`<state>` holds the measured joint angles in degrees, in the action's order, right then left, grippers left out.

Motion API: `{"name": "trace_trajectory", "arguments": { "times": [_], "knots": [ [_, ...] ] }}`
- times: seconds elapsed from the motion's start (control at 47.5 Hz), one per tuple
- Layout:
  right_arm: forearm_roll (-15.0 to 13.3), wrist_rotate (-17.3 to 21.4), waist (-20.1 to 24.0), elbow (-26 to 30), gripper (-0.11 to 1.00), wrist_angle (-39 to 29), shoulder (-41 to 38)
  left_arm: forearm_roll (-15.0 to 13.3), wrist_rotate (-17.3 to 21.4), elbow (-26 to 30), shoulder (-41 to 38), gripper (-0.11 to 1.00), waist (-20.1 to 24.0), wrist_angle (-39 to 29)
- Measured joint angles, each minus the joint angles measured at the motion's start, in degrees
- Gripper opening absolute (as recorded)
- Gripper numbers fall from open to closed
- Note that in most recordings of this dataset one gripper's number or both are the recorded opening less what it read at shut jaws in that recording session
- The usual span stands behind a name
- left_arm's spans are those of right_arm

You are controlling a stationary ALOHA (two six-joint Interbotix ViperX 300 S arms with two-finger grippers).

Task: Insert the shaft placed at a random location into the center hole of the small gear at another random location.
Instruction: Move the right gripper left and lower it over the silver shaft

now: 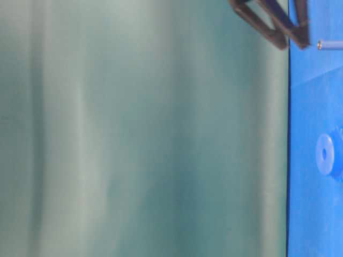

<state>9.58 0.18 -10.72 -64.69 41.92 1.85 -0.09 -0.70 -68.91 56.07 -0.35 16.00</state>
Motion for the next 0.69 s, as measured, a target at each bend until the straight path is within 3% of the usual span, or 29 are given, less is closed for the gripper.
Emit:
{"name": "trace_trajectory", "arguments": {
  "times": [0.189, 0.421, 0.547, 0.694],
  "knots": [
    [2.3, 0.0, -0.4, 1.7, 0.75, 2.5, -6.8, 0.0, -0.1, -0.2, 0.1, 0.00, 0.3, 0.0],
    [2.9, 0.0, -0.4, 2.0, 0.72, 3.5, -7.4, 0.0, 0.0, -0.5, 0.1, 0.00, 0.4, 0.0],
    [3.2, 0.0, -0.4, 1.9, 0.58, 3.5, -7.4, 0.0, 0.0, -0.5, 0.1, 0.00, 0.3, 0.0],
    [3.3, 0.0, -0.4, 1.5, 0.27, 3.5, -7.4, 0.0, 0.0, -0.5, 0.1, 0.00, 0.3, 0.0]
  ]
}}
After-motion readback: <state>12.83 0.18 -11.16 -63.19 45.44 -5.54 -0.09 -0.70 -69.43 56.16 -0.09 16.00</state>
